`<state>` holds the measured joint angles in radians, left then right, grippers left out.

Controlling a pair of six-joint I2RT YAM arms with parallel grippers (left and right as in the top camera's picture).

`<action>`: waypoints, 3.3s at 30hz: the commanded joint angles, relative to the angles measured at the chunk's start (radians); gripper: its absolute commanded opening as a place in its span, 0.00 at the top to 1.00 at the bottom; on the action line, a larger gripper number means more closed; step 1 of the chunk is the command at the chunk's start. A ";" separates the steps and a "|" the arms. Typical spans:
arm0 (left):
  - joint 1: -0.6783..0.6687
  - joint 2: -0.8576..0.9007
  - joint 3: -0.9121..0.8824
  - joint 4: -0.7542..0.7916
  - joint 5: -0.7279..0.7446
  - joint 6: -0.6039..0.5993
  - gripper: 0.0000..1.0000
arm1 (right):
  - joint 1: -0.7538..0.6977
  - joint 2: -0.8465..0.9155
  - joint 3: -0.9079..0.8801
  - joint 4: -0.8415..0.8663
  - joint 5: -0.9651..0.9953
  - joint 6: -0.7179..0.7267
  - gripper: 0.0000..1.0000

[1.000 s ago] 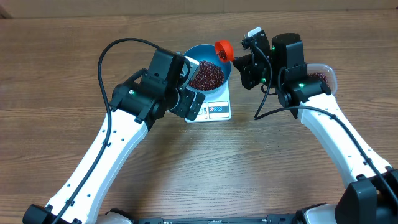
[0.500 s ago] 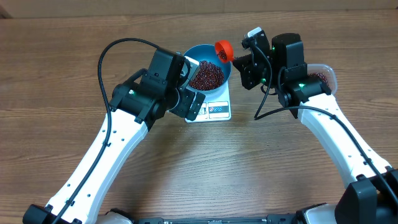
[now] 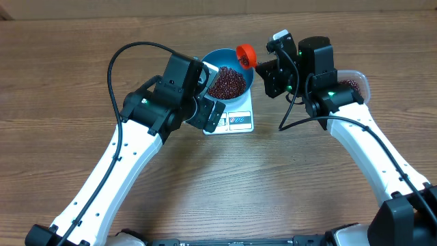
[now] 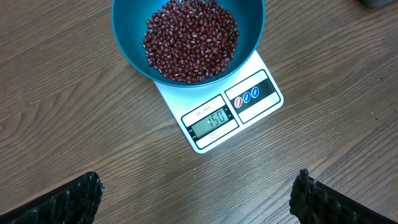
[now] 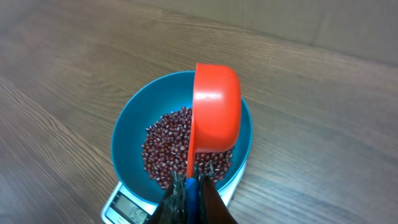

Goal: Scoop item into bowl and weigh 150g on scale
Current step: 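Tilt the scoop slowly to trickle beans into the bowl, then move the empty scoop back over the bean tub with the right gripper, then move the empty red scoop back over the bean tub with the right gripper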

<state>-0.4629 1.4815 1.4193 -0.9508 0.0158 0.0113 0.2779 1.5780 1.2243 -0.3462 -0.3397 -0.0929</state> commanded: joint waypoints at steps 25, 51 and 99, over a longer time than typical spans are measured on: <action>0.005 -0.002 0.016 0.002 0.011 0.019 0.00 | -0.362 -0.255 0.034 -0.169 -0.055 0.378 0.96; 0.005 -0.002 0.016 0.002 0.011 0.019 0.00 | -0.517 -0.256 0.034 -0.328 -0.049 0.342 0.96; 0.005 -0.002 0.016 0.002 0.011 0.019 0.00 | -0.515 -0.229 0.030 -0.383 0.246 0.240 0.97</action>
<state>-0.4625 1.4811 1.4193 -0.9508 0.0158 0.0113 -0.2352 1.3342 1.2270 -0.7261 -0.0982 -0.2047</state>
